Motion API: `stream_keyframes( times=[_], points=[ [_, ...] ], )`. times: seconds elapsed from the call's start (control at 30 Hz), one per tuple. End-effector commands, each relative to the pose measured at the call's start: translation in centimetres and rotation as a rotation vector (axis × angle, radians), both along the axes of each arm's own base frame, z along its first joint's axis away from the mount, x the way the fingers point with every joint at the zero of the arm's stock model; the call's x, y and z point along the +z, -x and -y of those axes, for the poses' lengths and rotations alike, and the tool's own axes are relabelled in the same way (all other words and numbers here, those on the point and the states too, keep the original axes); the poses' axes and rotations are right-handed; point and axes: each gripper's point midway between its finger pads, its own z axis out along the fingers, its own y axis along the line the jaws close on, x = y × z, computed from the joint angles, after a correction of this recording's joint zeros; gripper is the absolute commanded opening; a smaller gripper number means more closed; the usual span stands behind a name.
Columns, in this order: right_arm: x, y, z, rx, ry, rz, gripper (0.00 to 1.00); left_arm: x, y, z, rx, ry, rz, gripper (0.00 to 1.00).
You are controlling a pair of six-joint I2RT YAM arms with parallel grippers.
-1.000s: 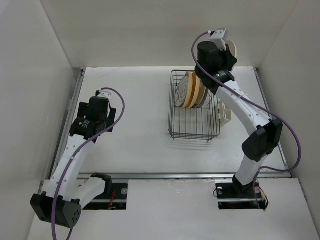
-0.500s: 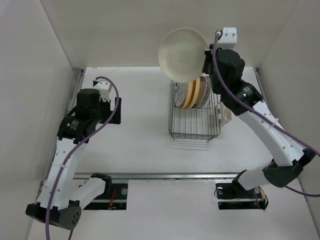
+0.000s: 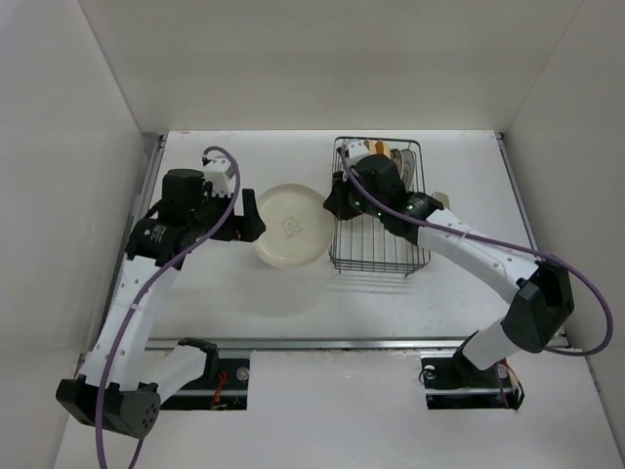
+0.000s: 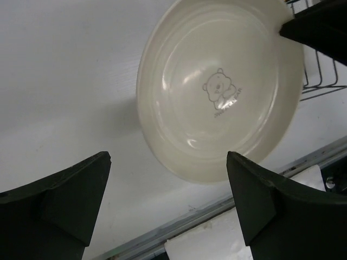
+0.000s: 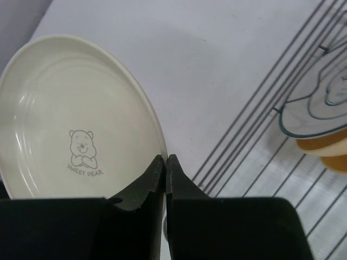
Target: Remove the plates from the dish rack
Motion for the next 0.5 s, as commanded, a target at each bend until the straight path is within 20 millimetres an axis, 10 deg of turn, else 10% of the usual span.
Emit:
stream_keyframes(
  times=[0.0, 0.27, 0.47],
  points=[
    [6.9, 1.4, -2.4, 0.097, -0.203, 0.125, 0.00, -2.5, -0.8, -0.2, 0.002, -0.031, -0.048, 0.86],
    [6.4, 3.2, -3.4, 0.185, -0.254, 0.125, 0.00, -3.7, -1.7, -0.7, 0.018, -0.068, -0.025, 0.75],
    [5.9, 3.6, -3.9, 0.207, -0.252, 0.112, 0.00, -3.8, -1.1, 0.0, 0.018, -0.017, -0.065, 0.13]
  ],
)
